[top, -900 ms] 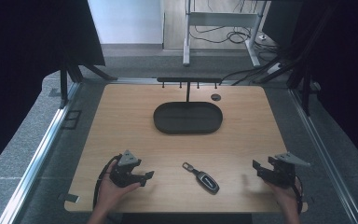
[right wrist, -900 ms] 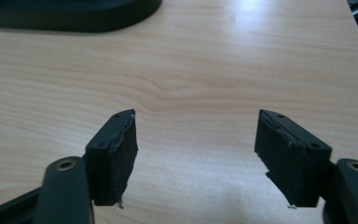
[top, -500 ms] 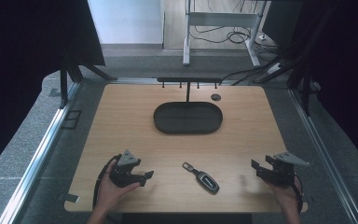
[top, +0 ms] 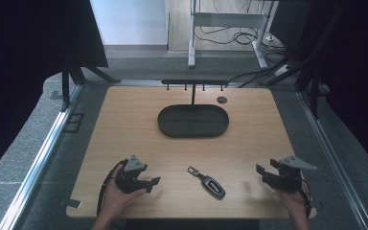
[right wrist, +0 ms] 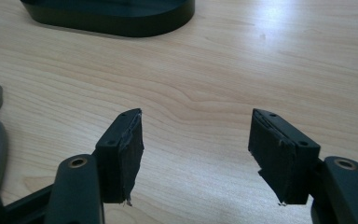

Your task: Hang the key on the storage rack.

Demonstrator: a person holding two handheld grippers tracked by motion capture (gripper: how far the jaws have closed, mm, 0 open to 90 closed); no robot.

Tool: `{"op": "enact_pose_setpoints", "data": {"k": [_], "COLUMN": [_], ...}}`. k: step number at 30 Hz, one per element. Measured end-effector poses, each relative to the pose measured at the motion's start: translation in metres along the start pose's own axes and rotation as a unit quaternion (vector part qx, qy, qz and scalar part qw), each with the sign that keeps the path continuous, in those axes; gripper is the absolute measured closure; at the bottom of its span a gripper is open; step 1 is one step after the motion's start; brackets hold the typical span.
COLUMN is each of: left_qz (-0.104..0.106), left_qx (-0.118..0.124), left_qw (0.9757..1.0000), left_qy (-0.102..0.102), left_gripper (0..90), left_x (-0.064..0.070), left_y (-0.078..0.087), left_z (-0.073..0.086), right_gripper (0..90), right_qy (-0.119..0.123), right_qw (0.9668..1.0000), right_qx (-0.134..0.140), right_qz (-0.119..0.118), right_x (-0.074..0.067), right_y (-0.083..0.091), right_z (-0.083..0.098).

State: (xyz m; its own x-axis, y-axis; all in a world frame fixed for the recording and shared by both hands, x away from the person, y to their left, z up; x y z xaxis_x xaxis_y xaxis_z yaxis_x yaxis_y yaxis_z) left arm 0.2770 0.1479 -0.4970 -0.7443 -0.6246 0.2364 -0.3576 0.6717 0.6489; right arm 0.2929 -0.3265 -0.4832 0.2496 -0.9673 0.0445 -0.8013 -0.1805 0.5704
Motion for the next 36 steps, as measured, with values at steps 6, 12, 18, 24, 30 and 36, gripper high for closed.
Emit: {"op": "enact_pose_setpoints", "data": {"k": [6, 12, 18, 24, 30, 36], "left_qz": [0.009, 0.007, 0.011, 0.011, 0.014, 0.015], "left_qx": [-0.008, -0.006, -0.013, -0.013, -0.01, -0.012], "left_qw": [0.9999, 0.9999, 0.9998, 0.9998, 0.9999, 0.9998], "left_qy": [-0.007, -0.005, -0.008, -0.007, -0.003, -0.004], "left_gripper": [28.4, 28.4, 28.4, 28.4, 28.4, 28.4], "left_x": [0.005, 0.004, 0.005, 0.005, 0.005, 0.006], "left_y": [-0.006, -0.005, -0.008, -0.008, -0.007, -0.009], "left_z": [0.0, 0.0, 0.001, 0.001, 0.001, 0.001], "right_gripper": [35.6, 39.4, 40.8, 46.4, 47.4, 47.7], "right_qy": [0.007, 0.001, 0.01, 0.034, 0.051, 0.055], "right_qw": [0.9999, 0.9994, 0.9992, 0.9985, 0.9969, 0.9957], "right_qx": [0.012, 0.03, 0.028, 0.026, 0.001, -0.004], "right_qz": [0.0, -0.016, -0.026, -0.034, -0.06, -0.074], "right_x": [-0.007, -0.01, -0.016, -0.023, -0.037, -0.043], "right_y": [0.005, 0.011, 0.018, 0.022, 0.013, 0.007], "right_z": [-0.008, -0.013, -0.021, -0.027, -0.031, -0.036]}}
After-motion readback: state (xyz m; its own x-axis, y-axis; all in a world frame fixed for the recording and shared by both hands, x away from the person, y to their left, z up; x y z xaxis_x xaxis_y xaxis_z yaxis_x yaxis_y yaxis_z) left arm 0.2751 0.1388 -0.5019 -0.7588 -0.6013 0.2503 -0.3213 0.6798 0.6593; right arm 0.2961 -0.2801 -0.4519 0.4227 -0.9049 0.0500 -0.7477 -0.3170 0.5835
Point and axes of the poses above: each handheld gripper's, and its own axes: y roughly backward along the jaws, z roughly out of its underside, x roughly to its right, the point moved 2 cm from there along -y, roughly forward along the jaws, and after that the axes turned 10 degrees about z, right-handed, at the moved point
